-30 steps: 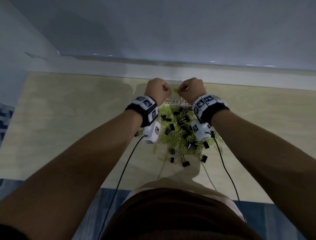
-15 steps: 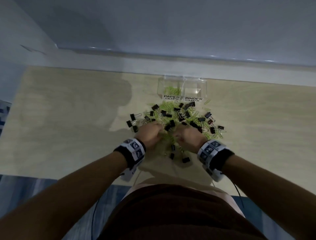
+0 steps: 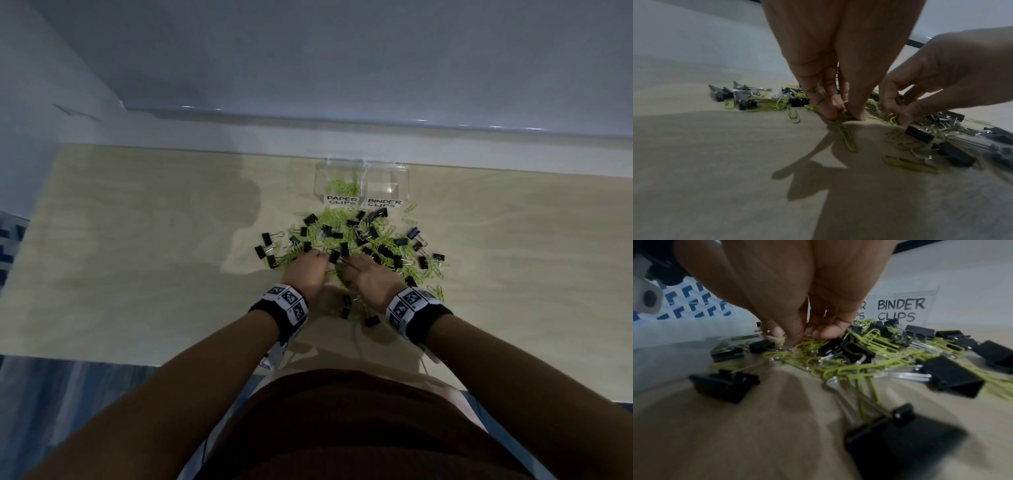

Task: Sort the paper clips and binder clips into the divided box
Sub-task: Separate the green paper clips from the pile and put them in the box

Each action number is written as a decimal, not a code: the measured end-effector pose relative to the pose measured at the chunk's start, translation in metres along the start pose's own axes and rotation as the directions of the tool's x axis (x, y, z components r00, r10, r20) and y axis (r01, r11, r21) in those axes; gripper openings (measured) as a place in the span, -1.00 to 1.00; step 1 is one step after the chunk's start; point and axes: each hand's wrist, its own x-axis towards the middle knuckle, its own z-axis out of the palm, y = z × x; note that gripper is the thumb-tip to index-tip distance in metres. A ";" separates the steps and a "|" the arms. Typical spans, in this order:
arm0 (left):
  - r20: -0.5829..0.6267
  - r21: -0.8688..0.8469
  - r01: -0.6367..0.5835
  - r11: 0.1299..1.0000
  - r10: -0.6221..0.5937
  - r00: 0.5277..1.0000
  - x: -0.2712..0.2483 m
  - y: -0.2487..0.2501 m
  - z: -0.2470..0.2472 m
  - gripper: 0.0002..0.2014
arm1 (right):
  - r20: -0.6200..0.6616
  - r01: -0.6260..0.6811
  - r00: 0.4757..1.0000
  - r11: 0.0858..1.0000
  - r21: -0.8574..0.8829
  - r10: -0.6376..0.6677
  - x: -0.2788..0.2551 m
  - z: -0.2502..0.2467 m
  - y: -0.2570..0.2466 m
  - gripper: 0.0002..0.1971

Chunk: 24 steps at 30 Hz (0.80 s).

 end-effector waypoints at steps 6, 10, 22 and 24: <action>0.043 0.104 -0.070 0.992 0.066 0.997 -0.003 0.001 -0.007 -0.72 | -0.023 -0.028 0.999 0.997 0.066 0.030 -0.005 0.008 0.007 -0.67; 0.054 -0.021 -0.074 0.997 0.075 0.996 -0.005 -0.002 -0.018 -0.87 | 0.032 -0.220 0.974 0.902 0.372 0.224 -0.005 -0.008 0.013 -0.86; -0.239 -0.395 0.013 0.919 -0.117 0.964 0.077 0.027 -0.119 -0.89 | -0.200 -0.419 0.802 0.767 0.486 0.564 0.096 -0.122 0.058 -0.95; -0.245 -0.424 0.028 0.905 -0.144 0.959 0.082 0.024 -0.123 -0.80 | -0.184 -0.453 0.811 0.795 0.405 0.556 0.105 -0.124 0.060 -0.83</action>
